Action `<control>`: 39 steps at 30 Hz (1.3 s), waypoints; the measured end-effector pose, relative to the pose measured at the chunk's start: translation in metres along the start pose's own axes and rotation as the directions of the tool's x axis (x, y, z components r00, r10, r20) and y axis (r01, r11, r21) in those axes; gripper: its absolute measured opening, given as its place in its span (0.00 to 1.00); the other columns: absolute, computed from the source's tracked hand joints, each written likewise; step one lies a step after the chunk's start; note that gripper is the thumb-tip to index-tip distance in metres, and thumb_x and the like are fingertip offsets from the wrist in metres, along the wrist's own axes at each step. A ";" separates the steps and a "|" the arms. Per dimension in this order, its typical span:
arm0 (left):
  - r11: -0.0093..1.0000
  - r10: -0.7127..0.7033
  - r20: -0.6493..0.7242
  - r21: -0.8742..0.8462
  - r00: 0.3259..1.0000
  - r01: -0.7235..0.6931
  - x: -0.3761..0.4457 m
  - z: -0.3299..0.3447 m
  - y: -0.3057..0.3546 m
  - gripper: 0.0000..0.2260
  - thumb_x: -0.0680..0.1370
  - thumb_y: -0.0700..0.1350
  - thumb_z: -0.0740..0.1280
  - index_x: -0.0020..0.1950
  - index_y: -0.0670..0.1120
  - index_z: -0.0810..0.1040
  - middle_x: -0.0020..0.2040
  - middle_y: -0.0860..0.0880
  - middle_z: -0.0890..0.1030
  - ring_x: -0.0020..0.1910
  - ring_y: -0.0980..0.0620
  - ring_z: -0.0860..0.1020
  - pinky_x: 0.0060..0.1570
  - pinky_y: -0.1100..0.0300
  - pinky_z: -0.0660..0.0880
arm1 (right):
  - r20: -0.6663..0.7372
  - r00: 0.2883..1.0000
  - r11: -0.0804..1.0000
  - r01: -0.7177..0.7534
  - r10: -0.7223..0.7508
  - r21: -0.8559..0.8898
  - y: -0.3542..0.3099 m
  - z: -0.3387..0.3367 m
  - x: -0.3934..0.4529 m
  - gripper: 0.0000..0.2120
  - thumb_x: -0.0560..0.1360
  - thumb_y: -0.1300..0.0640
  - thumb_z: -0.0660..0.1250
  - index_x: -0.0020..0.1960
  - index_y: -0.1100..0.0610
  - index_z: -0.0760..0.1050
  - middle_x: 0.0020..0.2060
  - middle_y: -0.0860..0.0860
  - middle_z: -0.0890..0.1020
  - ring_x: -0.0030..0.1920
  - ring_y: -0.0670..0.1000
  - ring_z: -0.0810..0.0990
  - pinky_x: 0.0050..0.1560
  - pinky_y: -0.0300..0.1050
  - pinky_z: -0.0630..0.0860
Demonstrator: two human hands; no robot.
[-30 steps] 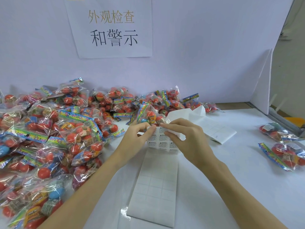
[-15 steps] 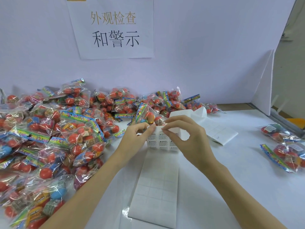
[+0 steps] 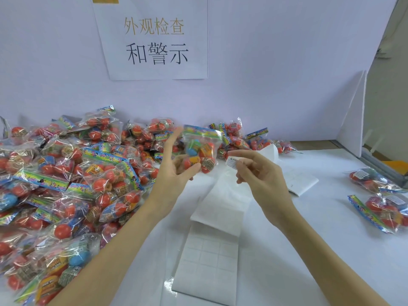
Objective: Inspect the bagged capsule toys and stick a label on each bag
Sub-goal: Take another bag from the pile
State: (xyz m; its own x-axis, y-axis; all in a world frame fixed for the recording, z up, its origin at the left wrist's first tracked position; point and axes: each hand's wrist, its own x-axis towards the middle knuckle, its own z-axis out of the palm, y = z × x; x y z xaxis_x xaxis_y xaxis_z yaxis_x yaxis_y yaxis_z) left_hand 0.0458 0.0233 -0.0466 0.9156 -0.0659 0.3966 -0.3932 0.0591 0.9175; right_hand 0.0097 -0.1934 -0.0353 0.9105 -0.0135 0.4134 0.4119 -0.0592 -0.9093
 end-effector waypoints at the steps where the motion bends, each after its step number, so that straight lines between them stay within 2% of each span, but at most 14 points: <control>1: 1.000 -0.002 0.003 0.000 1.000 0.002 0.000 0.000 0.000 0.36 0.80 0.33 0.71 0.77 0.66 0.66 0.52 0.56 0.84 0.51 0.55 0.80 0.46 0.62 0.78 | 0.028 0.999 0.999 -0.018 0.017 0.035 -0.001 0.000 0.000 0.14 0.82 0.65 0.66 0.59 0.49 0.85 0.39 0.54 0.79 0.39 0.51 0.78 0.47 0.41 0.79; 3: 1.000 0.018 0.039 0.017 0.999 -0.019 -0.001 0.003 0.002 0.30 0.81 0.34 0.69 0.75 0.63 0.71 0.56 0.50 0.84 0.53 0.51 0.80 0.48 0.60 0.80 | 0.074 0.996 0.995 -0.056 0.050 0.080 -0.001 0.002 0.000 0.14 0.82 0.66 0.67 0.62 0.51 0.83 0.40 0.55 0.79 0.40 0.52 0.80 0.49 0.44 0.80; 5: 0.999 0.032 0.071 0.025 0.997 -0.034 -0.004 0.008 0.004 0.26 0.82 0.34 0.68 0.74 0.60 0.73 0.60 0.46 0.82 0.59 0.47 0.80 0.52 0.52 0.83 | 0.097 0.993 0.996 -0.075 0.070 0.048 0.000 0.005 -0.001 0.15 0.82 0.65 0.68 0.65 0.51 0.80 0.40 0.53 0.82 0.41 0.54 0.82 0.50 0.49 0.82; 7: 1.000 0.027 0.085 -0.016 0.996 -0.026 -0.006 0.012 0.003 0.25 0.82 0.33 0.68 0.73 0.57 0.75 0.60 0.45 0.82 0.60 0.46 0.81 0.54 0.47 0.84 | 0.092 0.993 0.997 -0.078 0.078 0.002 0.001 0.009 -0.002 0.17 0.81 0.64 0.70 0.66 0.51 0.77 0.39 0.52 0.83 0.41 0.54 0.83 0.50 0.50 0.83; 10: 0.998 0.014 0.102 -0.057 0.995 -0.008 -0.008 0.015 0.002 0.25 0.82 0.31 0.67 0.72 0.55 0.76 0.58 0.44 0.82 0.57 0.43 0.83 0.54 0.48 0.84 | 0.062 0.995 0.996 -0.079 0.081 -0.027 0.001 0.011 -0.002 0.20 0.80 0.64 0.71 0.69 0.51 0.73 0.39 0.52 0.83 0.39 0.52 0.83 0.47 0.46 0.82; 14: 0.999 0.034 0.169 -0.042 0.985 -0.027 -0.010 0.016 0.002 0.26 0.81 0.29 0.66 0.73 0.54 0.76 0.56 0.53 0.83 0.56 0.44 0.85 0.54 0.50 0.84 | 0.044 0.996 0.997 -0.082 0.083 -0.007 0.001 0.012 -0.002 0.23 0.80 0.65 0.71 0.71 0.53 0.69 0.39 0.54 0.83 0.37 0.51 0.83 0.43 0.42 0.80; 17: 0.999 0.040 0.178 -0.041 0.983 -0.033 -0.011 0.016 0.003 0.27 0.81 0.29 0.66 0.73 0.54 0.75 0.55 0.55 0.83 0.56 0.47 0.85 0.53 0.53 0.84 | 0.038 0.997 0.997 -0.073 0.074 -0.028 0.001 0.012 -0.002 0.24 0.80 0.65 0.71 0.72 0.54 0.68 0.39 0.54 0.82 0.37 0.51 0.82 0.42 0.41 0.80; 21: 0.997 0.073 0.174 -0.022 0.982 -0.070 -0.012 0.017 0.005 0.26 0.80 0.28 0.66 0.73 0.52 0.76 0.56 0.59 0.82 0.56 0.57 0.83 0.52 0.60 0.83 | 0.038 0.996 0.996 -0.079 0.081 -0.046 0.002 0.012 -0.003 0.26 0.80 0.66 0.71 0.73 0.54 0.66 0.40 0.55 0.82 0.37 0.51 0.82 0.42 0.40 0.80; 25: 0.997 0.075 0.171 -0.017 0.982 -0.074 -0.012 0.017 0.005 0.25 0.80 0.28 0.67 0.72 0.50 0.77 0.59 0.55 0.81 0.57 0.58 0.82 0.52 0.64 0.81 | 0.033 0.996 0.996 -0.078 0.080 -0.049 0.003 0.013 -0.002 0.26 0.80 0.66 0.71 0.73 0.52 0.65 0.41 0.57 0.82 0.37 0.52 0.83 0.42 0.41 0.80; 29: 0.997 0.078 0.172 -0.015 0.982 -0.077 -0.011 0.017 0.004 0.25 0.80 0.28 0.67 0.71 0.51 0.77 0.61 0.54 0.80 0.57 0.58 0.82 0.52 0.61 0.82 | 0.018 0.997 0.995 -0.070 0.072 -0.075 0.004 0.013 -0.002 0.27 0.80 0.65 0.71 0.73 0.50 0.65 0.41 0.55 0.82 0.36 0.51 0.83 0.42 0.40 0.80; 32: 0.998 0.056 0.185 -0.031 0.981 -0.051 -0.011 0.016 0.003 0.25 0.80 0.29 0.67 0.72 0.51 0.77 0.56 0.57 0.80 0.56 0.53 0.83 0.53 0.52 0.84 | 0.011 0.997 0.994 -0.078 0.079 -0.080 0.005 0.013 -0.002 0.27 0.80 0.64 0.71 0.73 0.50 0.65 0.41 0.56 0.82 0.36 0.51 0.84 0.42 0.40 0.80; 35: 0.998 0.044 0.191 -0.041 0.981 -0.036 -0.011 0.016 0.002 0.24 0.80 0.28 0.66 0.72 0.49 0.76 0.54 0.59 0.81 0.54 0.49 0.84 0.53 0.48 0.84 | 0.007 0.996 0.993 -0.088 0.089 -0.083 0.006 0.012 -0.001 0.27 0.80 0.64 0.71 0.73 0.51 0.64 0.41 0.55 0.82 0.36 0.52 0.84 0.41 0.41 0.81; 39: 0.997 0.007 0.187 -0.082 0.982 0.009 -0.011 0.016 0.002 0.22 0.81 0.31 0.68 0.71 0.49 0.76 0.60 0.48 0.81 0.55 0.41 0.84 0.54 0.46 0.84 | 0.005 0.995 0.993 -0.094 0.095 -0.071 0.007 0.013 -0.001 0.27 0.80 0.65 0.71 0.73 0.50 0.65 0.40 0.54 0.82 0.36 0.51 0.84 0.40 0.40 0.80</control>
State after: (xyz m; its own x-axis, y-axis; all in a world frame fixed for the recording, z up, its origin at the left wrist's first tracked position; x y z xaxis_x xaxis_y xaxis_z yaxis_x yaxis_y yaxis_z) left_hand 0.0339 0.0085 -0.0487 0.8812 -0.2504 0.4010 -0.3769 0.1399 0.9156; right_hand 0.0123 -0.1811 -0.0424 0.9456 -0.0140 0.3250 0.3206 -0.1286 -0.9384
